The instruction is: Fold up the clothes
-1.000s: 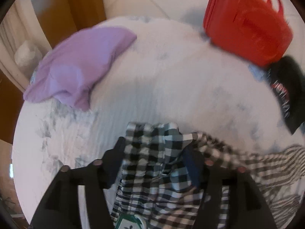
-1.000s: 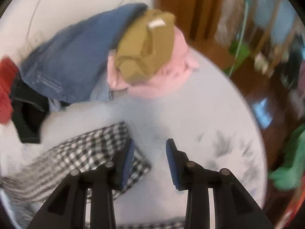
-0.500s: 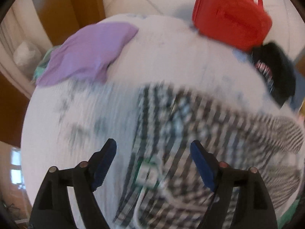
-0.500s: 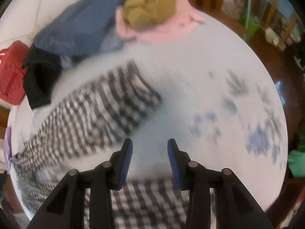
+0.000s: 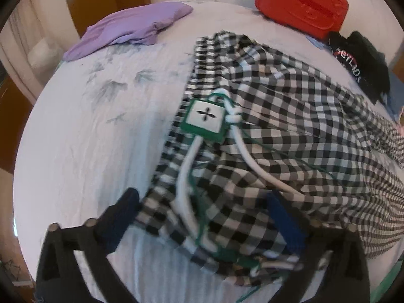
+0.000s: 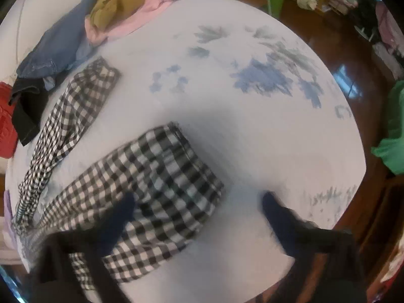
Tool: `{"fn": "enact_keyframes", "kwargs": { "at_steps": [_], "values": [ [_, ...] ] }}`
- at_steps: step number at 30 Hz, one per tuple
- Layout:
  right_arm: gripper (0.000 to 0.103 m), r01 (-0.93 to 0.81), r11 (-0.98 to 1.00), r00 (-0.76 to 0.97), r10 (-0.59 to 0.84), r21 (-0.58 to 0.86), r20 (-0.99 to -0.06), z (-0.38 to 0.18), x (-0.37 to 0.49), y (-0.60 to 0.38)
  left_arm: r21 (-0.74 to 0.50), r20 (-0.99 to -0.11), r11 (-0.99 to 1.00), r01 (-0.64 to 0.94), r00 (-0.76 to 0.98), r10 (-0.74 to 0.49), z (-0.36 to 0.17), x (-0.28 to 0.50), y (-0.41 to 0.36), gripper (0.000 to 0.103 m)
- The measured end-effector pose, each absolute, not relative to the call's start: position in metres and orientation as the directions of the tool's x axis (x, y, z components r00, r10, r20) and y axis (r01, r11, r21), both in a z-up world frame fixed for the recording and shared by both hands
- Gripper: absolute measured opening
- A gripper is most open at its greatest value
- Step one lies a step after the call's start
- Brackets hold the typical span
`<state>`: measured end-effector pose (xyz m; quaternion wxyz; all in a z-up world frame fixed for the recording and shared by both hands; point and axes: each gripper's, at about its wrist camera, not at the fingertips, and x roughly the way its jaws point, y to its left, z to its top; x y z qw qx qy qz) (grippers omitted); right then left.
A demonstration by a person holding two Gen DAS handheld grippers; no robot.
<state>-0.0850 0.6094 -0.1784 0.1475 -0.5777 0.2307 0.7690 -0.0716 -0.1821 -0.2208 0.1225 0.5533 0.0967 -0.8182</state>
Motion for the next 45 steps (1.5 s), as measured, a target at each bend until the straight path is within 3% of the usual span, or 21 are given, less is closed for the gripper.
{"fn": "enact_keyframes", "kwargs": {
  "at_steps": [10, 12, 13, 14, 15, 17, 19, 23, 24, 25, 26, 27, 29, 31, 33, 37, 45],
  "values": [
    [0.103, -0.461, -0.867, -0.279, -0.064, 0.192, -0.958, -0.202, -0.096, 0.586, -0.005, -0.933, -0.930, 0.367, -0.337, -0.128, -0.232, -0.078, -0.179, 0.103],
    [0.098, -0.457, -0.871, -0.277, -0.054, 0.181, -0.959, -0.205, -0.098, 0.582, 0.000, -0.934, -0.930, 0.368, -0.333, -0.132, -0.225, -0.077, -0.177, 0.079],
    [0.078, -0.454, -0.874, -0.278, -0.049, 0.176, -0.959, -0.205, -0.098, 0.579, 0.004, -0.932, -0.929, 0.370, -0.336, -0.138, -0.220, -0.075, -0.175, 0.046],
    [0.063, -0.452, -0.877, -0.276, -0.039, 0.165, -0.960, -0.205, -0.099, 0.578, 0.000, -0.931, -0.929, 0.371, -0.338, -0.135, -0.214, -0.073, -0.174, 0.022],
    [0.042, -0.449, -0.881, -0.273, -0.023, 0.148, -0.962, -0.203, -0.099, 0.577, -0.028, -0.935, -0.927, 0.375, -0.338, -0.109, -0.210, -0.070, -0.174, 0.016],
    [0.021, -0.440, -0.888, -0.275, -0.004, 0.130, -0.961, -0.197, -0.101, 0.575, -0.038, -0.936, -0.919, 0.391, -0.336, -0.104, -0.204, -0.061, -0.175, 0.012],
    [0.015, -0.436, -0.890, -0.279, -0.003, 0.130, -0.960, -0.190, -0.101, 0.577, -0.042, -0.937, -0.911, 0.411, -0.334, -0.107, -0.195, -0.047, -0.179, 0.012],
    [0.015, -0.441, -0.893, -0.233, 0.019, 0.088, -0.972, -0.183, -0.096, 0.588, -0.057, -0.962, -0.912, 0.407, -0.268, -0.059, -0.199, -0.027, -0.191, 0.015],
    [0.021, -0.438, -0.894, -0.219, 0.006, 0.093, -0.976, -0.185, -0.097, 0.591, -0.060, -0.967, -0.916, 0.396, -0.251, -0.045, -0.201, -0.028, -0.193, 0.015],
    [0.032, -0.436, -0.896, -0.202, 0.005, 0.086, -0.979, -0.187, -0.098, 0.593, -0.054, -0.969, -0.919, 0.390, -0.241, -0.045, -0.199, -0.030, -0.193, 0.025],
    [0.039, -0.432, -0.900, -0.184, 0.032, 0.052, -0.982, -0.186, -0.102, 0.595, -0.047, -0.968, -0.921, 0.387, -0.246, -0.054, -0.193, -0.032, -0.193, 0.041],
    [0.046, -0.423, -0.906, -0.182, 0.065, 0.019, -0.981, -0.180, -0.107, 0.594, -0.056, -0.960, -0.923, 0.382, -0.276, -0.056, -0.181, -0.035, -0.194, 0.050],
    [0.052, -0.400, -0.917, -0.220, 0.087, 0.008, -0.972, -0.164, -0.121, 0.593, -0.080, -0.933, -0.928, 0.365, -0.354, -0.059, -0.153, -0.050, -0.194, 0.080],
    [0.060, -0.364, -0.930, -0.282, 0.048, 0.060, -0.958, -0.146, -0.141, 0.589, -0.090, -0.906, -0.934, 0.347, -0.417, -0.068, -0.129, -0.069, -0.195, 0.088],
    [0.071, -0.317, -0.939, -0.336, -0.020, 0.134, -0.942, -0.132, -0.171, 0.581, -0.060, -0.907, -0.944, 0.325, -0.412, -0.085, -0.127, -0.107, -0.198, 0.088],
    [0.072, -0.262, -0.928, -0.380, -0.152, 0.264, -0.913, -0.128, -0.253, 0.563, -0.034, -0.944, -0.952, 0.305, -0.324, -0.070, -0.151, -0.184, -0.206, 0.088],
    [0.072, -0.228, -0.948, -0.286, -0.154, 0.223, -0.946, -0.159, -0.361, 0.542, 0.027, -0.982, -0.953, 0.303, -0.169, -0.082, -0.201, -0.266, -0.204, 0.088]
  ]
}}
